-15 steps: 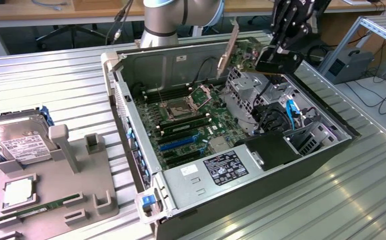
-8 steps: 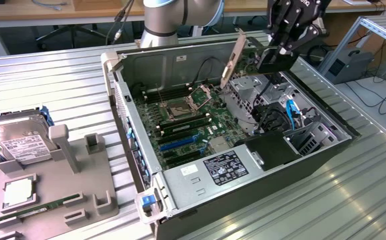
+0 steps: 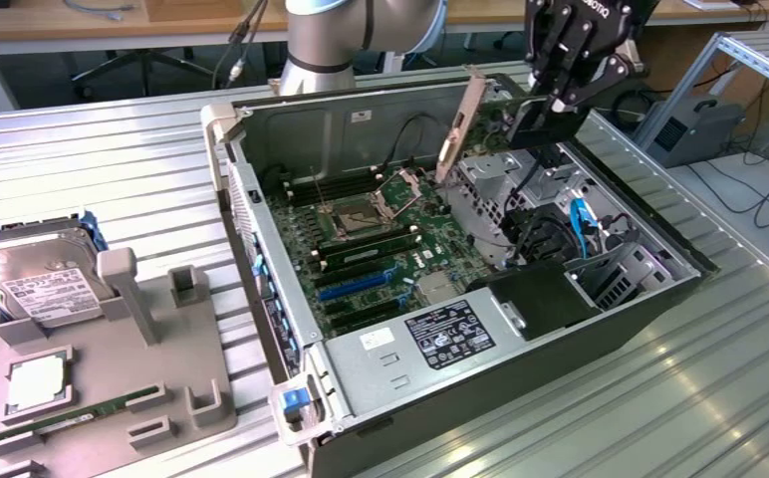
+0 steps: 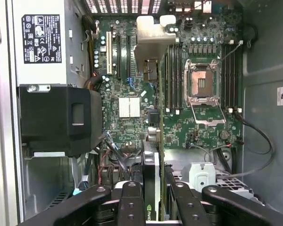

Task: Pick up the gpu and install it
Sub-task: 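Insert the gpu into the slot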

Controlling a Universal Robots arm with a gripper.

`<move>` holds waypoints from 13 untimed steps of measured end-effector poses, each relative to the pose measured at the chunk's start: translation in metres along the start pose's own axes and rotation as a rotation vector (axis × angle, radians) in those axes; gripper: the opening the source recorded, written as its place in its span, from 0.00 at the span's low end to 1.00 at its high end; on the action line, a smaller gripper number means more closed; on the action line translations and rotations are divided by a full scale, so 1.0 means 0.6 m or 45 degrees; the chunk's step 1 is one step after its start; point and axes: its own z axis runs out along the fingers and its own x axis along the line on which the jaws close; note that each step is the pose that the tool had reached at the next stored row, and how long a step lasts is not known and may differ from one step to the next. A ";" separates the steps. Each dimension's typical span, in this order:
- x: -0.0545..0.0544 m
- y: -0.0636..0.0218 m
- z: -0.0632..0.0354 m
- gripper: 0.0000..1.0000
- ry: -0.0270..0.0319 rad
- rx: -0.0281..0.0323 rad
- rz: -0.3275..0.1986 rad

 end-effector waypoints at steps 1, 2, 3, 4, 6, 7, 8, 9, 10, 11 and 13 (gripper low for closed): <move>0.000 0.003 0.001 0.27 -0.0015 0.0024 0.000; 0.000 0.009 0.003 0.27 -0.0045 0.0064 0.000; 0.000 0.014 0.005 0.27 -0.0067 0.0096 -0.001; 0.000 0.019 0.007 0.27 -0.0081 0.0126 -0.001; 0.001 0.025 0.010 0.27 -0.0100 0.0168 -0.001; 0.001 0.029 0.012 0.27 -0.0121 0.0197 -0.001; 0.001 0.029 0.013 0.27 -0.0138 0.0203 -0.001; 0.001 0.029 0.013 0.27 -0.0142 0.0204 -0.001; 0.001 0.029 0.013 0.27 -0.0143 0.0203 -0.001; 0.001 0.029 0.013 0.27 -0.0151 0.0203 -0.001; 0.001 0.031 0.013 0.27 -0.0251 0.0205 -0.001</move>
